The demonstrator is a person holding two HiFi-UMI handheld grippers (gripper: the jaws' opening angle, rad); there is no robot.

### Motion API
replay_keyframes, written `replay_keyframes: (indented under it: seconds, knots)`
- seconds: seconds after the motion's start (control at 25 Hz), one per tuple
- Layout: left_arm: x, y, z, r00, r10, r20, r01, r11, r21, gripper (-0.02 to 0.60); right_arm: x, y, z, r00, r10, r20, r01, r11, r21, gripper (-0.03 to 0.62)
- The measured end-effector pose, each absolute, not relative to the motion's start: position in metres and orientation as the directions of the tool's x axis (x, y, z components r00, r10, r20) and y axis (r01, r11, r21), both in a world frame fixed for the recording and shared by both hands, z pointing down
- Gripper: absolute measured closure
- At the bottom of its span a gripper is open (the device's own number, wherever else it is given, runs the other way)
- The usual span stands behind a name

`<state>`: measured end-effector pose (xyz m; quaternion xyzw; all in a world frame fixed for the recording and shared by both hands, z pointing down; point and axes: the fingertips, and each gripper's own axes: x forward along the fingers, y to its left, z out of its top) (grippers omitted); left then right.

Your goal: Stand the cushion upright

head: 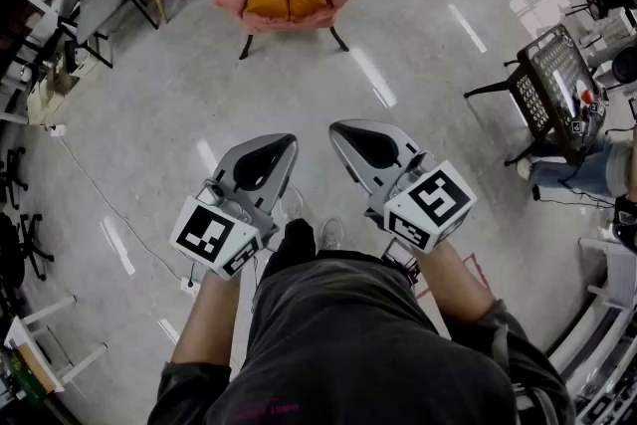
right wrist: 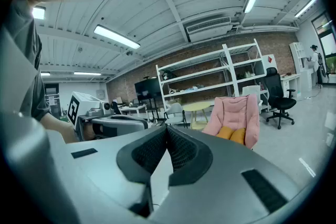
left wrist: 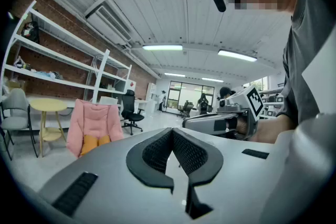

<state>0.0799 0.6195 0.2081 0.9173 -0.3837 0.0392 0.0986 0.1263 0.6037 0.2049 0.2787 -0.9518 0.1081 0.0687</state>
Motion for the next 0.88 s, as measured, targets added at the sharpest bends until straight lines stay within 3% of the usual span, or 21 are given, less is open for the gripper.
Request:
replay_keyframes:
  seconds: [0.44,0.88]
  knots:
    - [0.066,0.62,0.227,0.7,-0.694,0.165,-0.713,-0.675,0.188,0.572,0.127,0.596,0.226,-0.81,-0.54,0.228,-0.584,0.777,-0.233,0.579]
    - [0.002,0.557,0.239,0.716,-0.679,0.163,-0.698,-0.686,0.206,0.571,0.079,0.541,0.24,-0.78,-0.556,0.286,-0.618,0.757,-0.214,0.577]
